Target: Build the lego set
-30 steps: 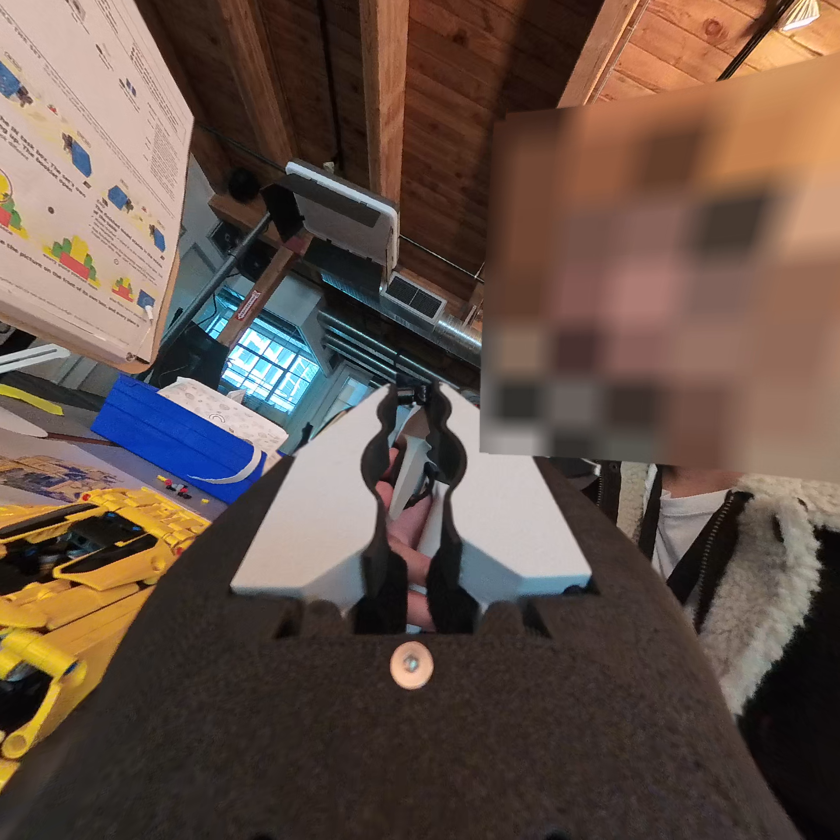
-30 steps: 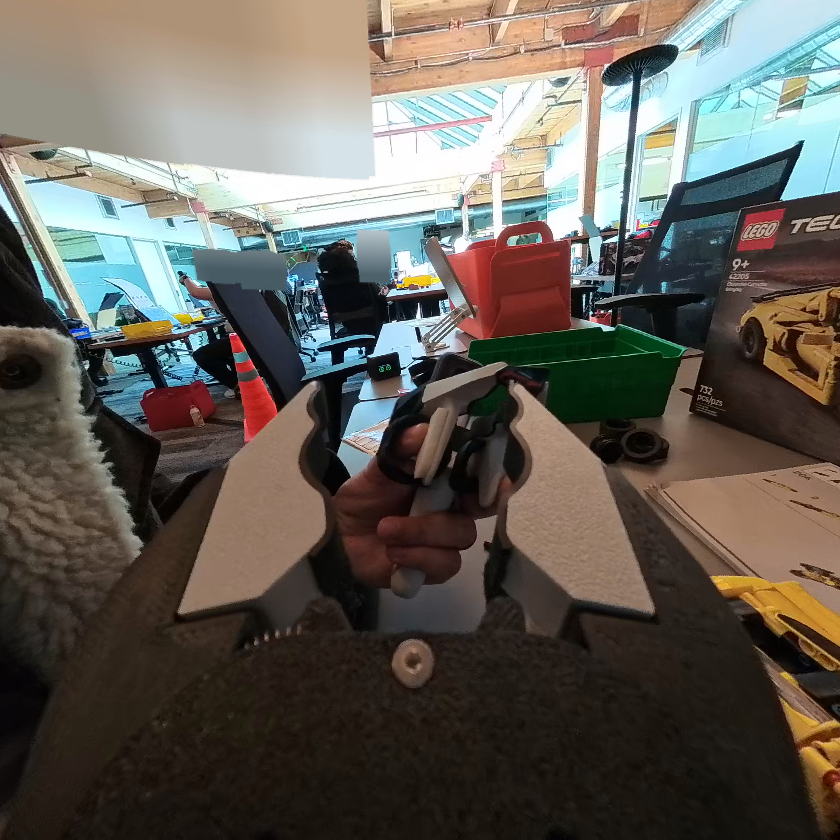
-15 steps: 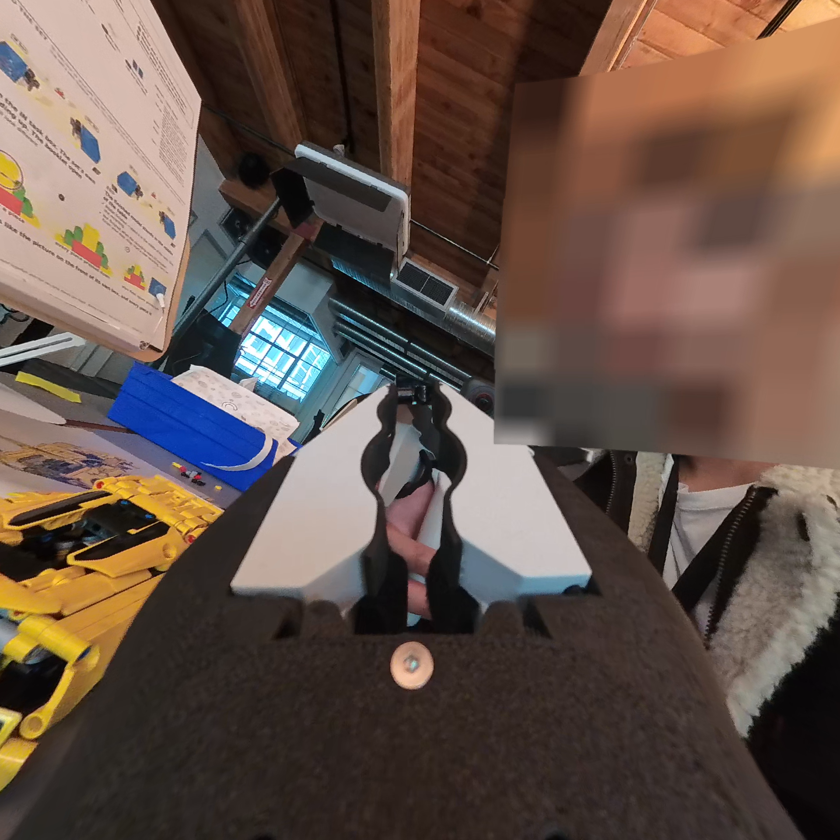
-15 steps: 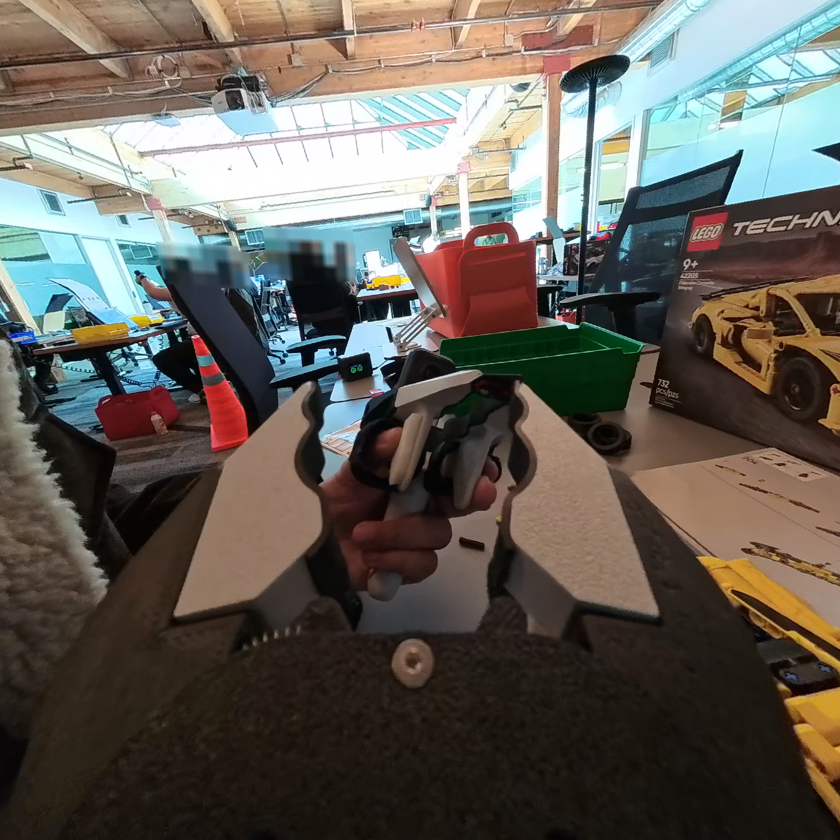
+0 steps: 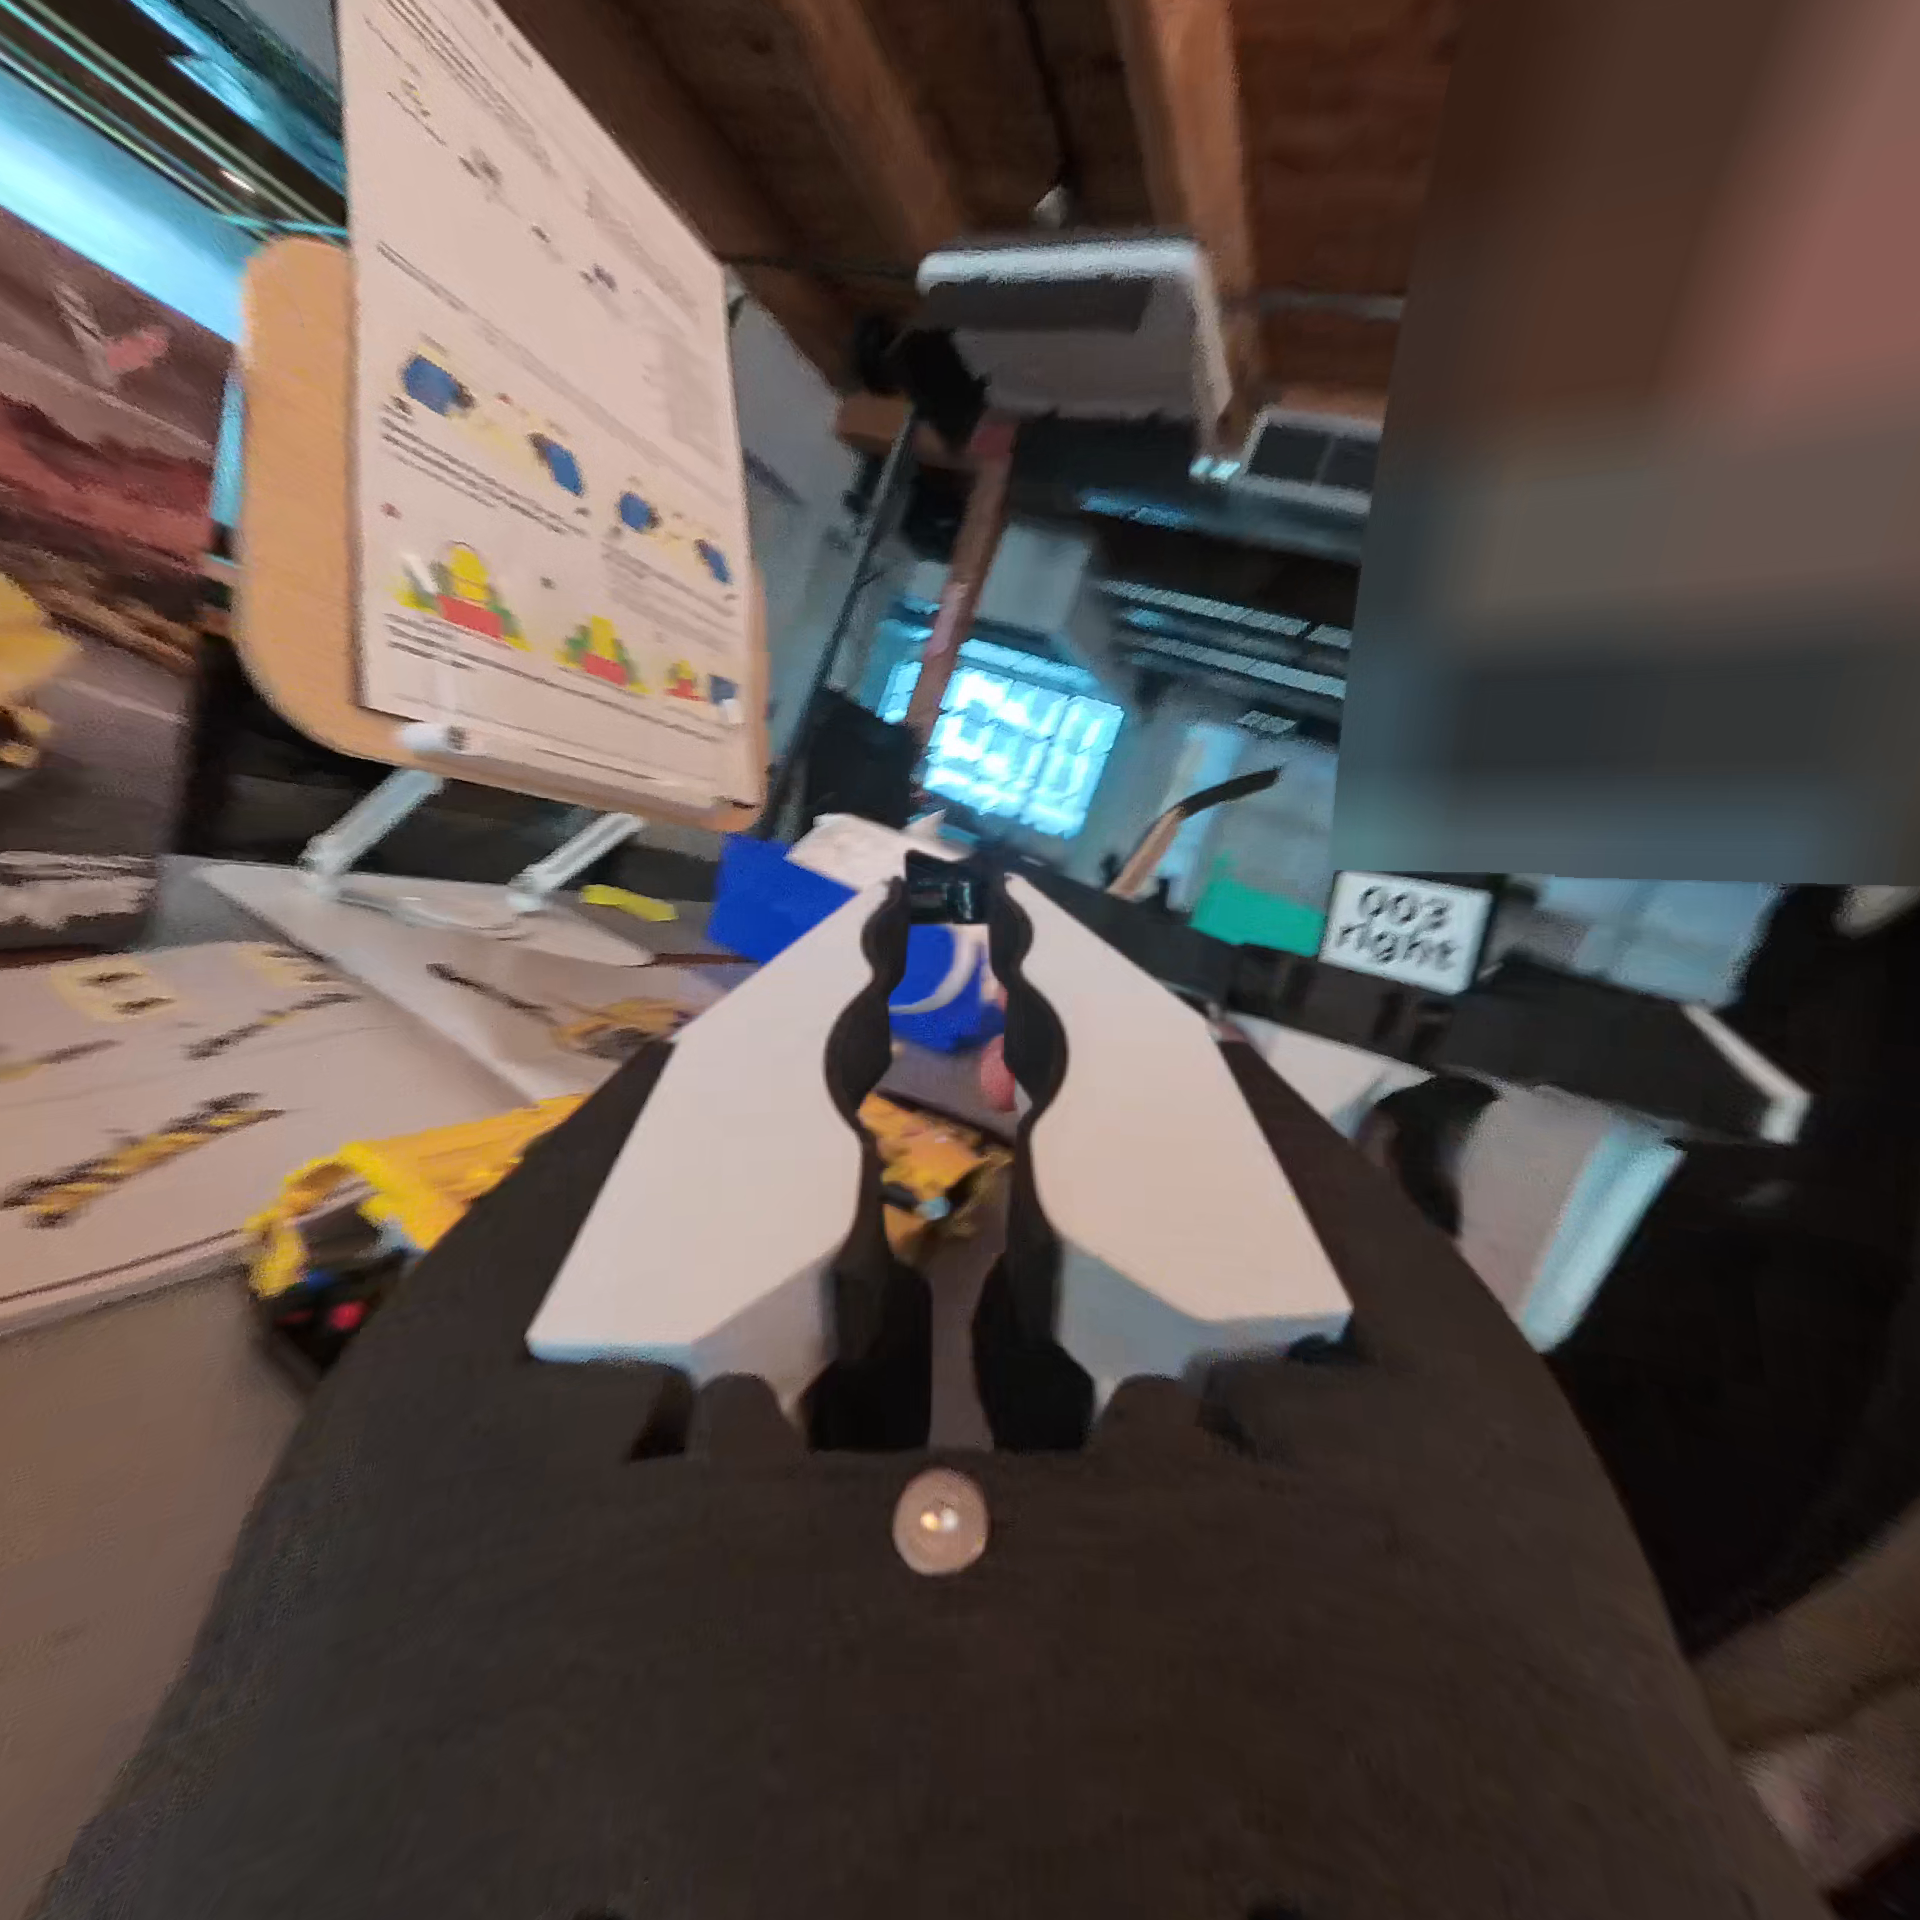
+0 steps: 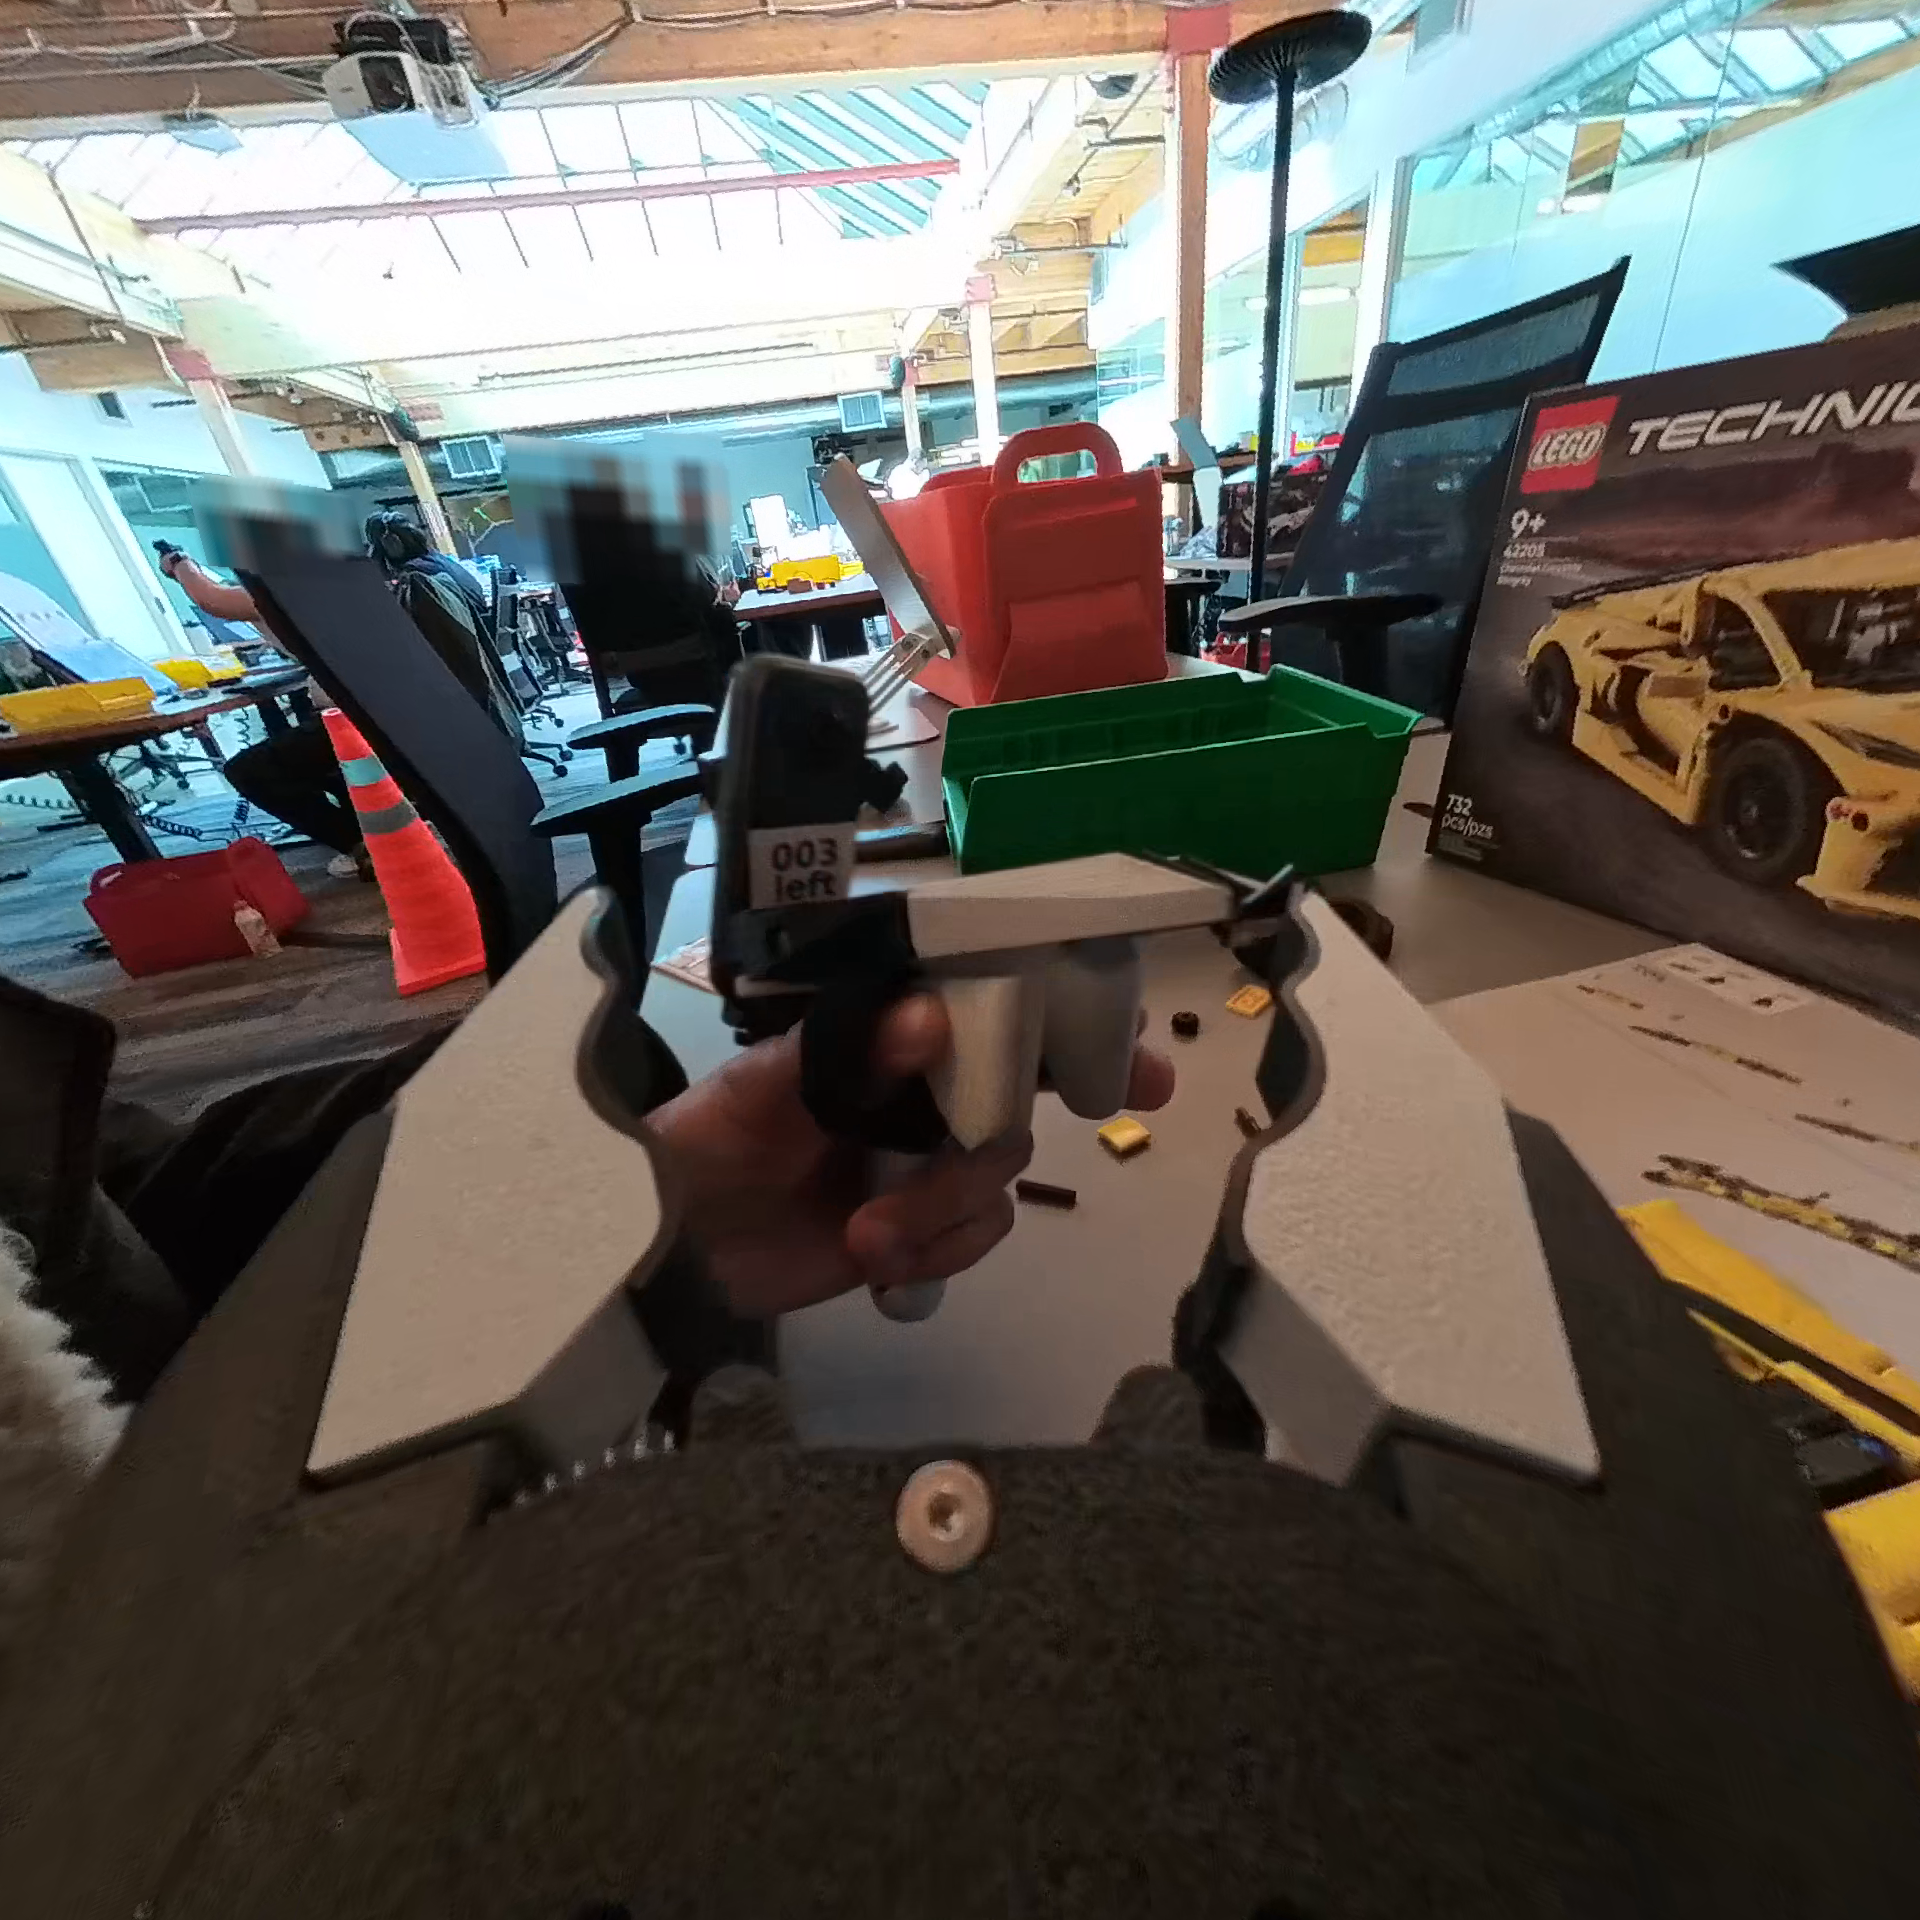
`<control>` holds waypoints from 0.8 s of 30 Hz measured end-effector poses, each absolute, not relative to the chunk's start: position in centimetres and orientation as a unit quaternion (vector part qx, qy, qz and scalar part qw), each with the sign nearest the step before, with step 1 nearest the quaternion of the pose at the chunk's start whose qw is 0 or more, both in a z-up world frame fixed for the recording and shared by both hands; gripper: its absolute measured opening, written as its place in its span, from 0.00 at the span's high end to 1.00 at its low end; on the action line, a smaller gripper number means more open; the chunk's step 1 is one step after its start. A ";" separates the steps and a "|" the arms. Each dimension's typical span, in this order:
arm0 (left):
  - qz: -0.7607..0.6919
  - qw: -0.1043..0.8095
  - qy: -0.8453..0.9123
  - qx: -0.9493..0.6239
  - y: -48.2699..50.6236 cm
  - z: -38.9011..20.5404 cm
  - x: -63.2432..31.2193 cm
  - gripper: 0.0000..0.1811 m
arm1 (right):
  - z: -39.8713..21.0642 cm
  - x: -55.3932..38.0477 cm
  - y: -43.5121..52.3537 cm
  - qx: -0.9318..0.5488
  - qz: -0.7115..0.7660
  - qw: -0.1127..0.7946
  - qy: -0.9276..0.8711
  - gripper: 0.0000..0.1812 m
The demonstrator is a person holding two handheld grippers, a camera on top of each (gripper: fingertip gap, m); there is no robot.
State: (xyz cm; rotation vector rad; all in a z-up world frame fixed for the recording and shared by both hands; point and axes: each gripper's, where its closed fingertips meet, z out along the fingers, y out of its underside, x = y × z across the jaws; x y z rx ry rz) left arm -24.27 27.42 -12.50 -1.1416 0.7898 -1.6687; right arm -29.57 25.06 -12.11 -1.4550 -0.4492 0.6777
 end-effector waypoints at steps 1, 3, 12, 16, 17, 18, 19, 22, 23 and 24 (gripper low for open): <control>-0.650 0.489 0.335 -0.475 27.5 -12.8 -24.1 0.92 | -12.3 -29.6 25.2 -0.650 0.303 0.669 -0.195 0.31; -0.589 0.531 0.359 -0.492 27.8 -13.4 -23.7 0.92 | -12.6 -29.8 25.4 -0.658 0.305 0.663 -0.187 0.26; -0.496 0.581 0.397 -0.509 27.8 -14.0 -23.2 0.92 | -12.7 -29.6 25.8 -0.659 0.329 0.660 -0.152 0.24; -0.458 0.591 0.424 -0.511 27.7 -14.6 -23.0 0.92 | -12.6 -29.2 25.9 -0.658 0.371 0.643 -0.126 0.24; -0.454 0.591 0.427 -0.512 27.6 -14.6 -23.0 0.92 | -12.6 -29.1 25.9 -0.656 0.378 0.641 -0.123 0.24; -0.454 0.591 0.428 -0.511 27.6 -14.6 -23.0 0.92 | -12.5 -29.1 25.8 -0.655 0.381 0.641 -0.123 0.24; -0.459 0.588 0.427 -0.512 27.5 -14.6 -23.0 0.92 | -12.5 -29.1 25.8 -0.654 0.383 0.641 -0.123 0.25; -0.486 0.565 0.425 -0.514 27.2 -14.7 -23.0 0.92 | -12.6 -29.2 25.8 -0.654 0.384 0.640 -0.126 0.25; -0.496 0.557 0.425 -0.513 27.0 -14.7 -22.9 0.92 | -12.6 -29.1 25.8 -0.654 0.384 0.639 -0.126 0.26; -0.499 0.552 0.427 -0.514 26.9 -14.8 -22.9 0.92 | -12.7 -29.1 25.9 -0.656 0.382 0.638 -0.127 0.26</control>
